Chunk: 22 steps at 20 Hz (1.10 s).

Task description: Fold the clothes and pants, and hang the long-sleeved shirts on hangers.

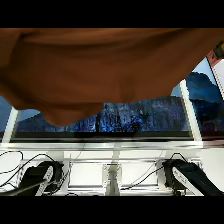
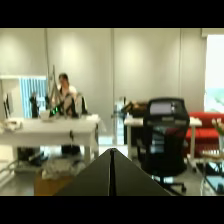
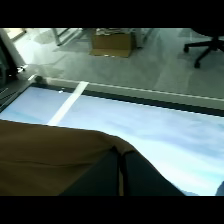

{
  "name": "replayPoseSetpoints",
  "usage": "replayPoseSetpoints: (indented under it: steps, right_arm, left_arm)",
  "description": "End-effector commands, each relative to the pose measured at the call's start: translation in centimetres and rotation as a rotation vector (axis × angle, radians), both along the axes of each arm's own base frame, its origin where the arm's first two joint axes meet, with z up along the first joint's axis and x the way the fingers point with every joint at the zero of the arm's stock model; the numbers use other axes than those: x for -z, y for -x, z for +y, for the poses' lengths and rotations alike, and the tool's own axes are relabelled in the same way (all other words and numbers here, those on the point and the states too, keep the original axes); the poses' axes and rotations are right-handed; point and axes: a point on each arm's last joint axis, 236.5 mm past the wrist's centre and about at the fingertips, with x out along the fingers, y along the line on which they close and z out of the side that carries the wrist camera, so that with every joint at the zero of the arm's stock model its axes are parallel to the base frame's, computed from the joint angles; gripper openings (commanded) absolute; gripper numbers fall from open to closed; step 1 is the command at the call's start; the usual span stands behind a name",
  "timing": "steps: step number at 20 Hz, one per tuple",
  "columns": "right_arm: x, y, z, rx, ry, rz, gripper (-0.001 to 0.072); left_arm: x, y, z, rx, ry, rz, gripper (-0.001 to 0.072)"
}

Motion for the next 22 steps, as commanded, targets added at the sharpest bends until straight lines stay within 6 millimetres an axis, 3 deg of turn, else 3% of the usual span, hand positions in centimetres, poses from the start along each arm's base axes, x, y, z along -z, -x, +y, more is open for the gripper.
replayPoseSetpoints:
  steps: [1, 3, 5, 8, 10, 12, 14, 16, 19, 22]
  right_arm:
    - [-1.2, 4.6, 1.8, -0.105, 0.012, -0.011, 0.0015]
    - [-1.5, 4.9, 1.6, -0.097, 0.011, -0.026, 0.0015]
    - [-1.7, 3.4, 1.0, -0.061, 0.007, -0.038, 0.0015]
    - [0.5, -2.4, 0.2, 0.005, -0.003, 0.003, 0.0015]
    - [4.4, -7.9, 0.4, 0.021, 0.001, 0.104, 0.0015]
    - [10.0, -13.8, 0.8, 0.032, 0.018, 0.242, 0.0015]
    - [16.0, -19.7, 0.7, 0.063, 0.043, 0.353, 0.0015]
    - [20.3, -24.7, 0.7, 0.090, 0.042, 0.392, 0.0015]
    - [26.1, -30.4, 0.7, 0.124, 0.027, 0.416, 0.0015]
    - [30.8, -33.6, 0.7, 0.143, 0.024, 0.446, 0.0015]
  left_arm:
    - [-2.1, 3.9, -0.2, -0.002, -0.005, -0.088, 0.0011]
    - [-2.0, 3.8, -0.2, -0.002, -0.005, -0.083, 0.0011]
    - [-0.4, 1.8, -0.2, 0.001, -0.003, -0.013, 0.0010]
    - [4.7, -4.9, 0.1, 0.009, 0.007, 0.189, 0.0011]
    - [8.8, -10.5, 0.1, 0.037, 0.047, 0.309, 0.0010]
    - [14.1, -16.5, -0.7, 0.089, 0.114, 0.432, 0.0010]
    - [19.0, -22.4, -2.2, 0.116, 0.123, 0.490, 0.0010]
    - [22.4, -27.0, -4.7, 0.139, 0.100, 0.465, 0.0010]
    - [28.1, -31.3, -8.3, 0.173, 0.082, 0.482, 0.0010]
    - [34.0, -33.1, -10.7, 0.201, 0.068, 0.580, 0.0011]
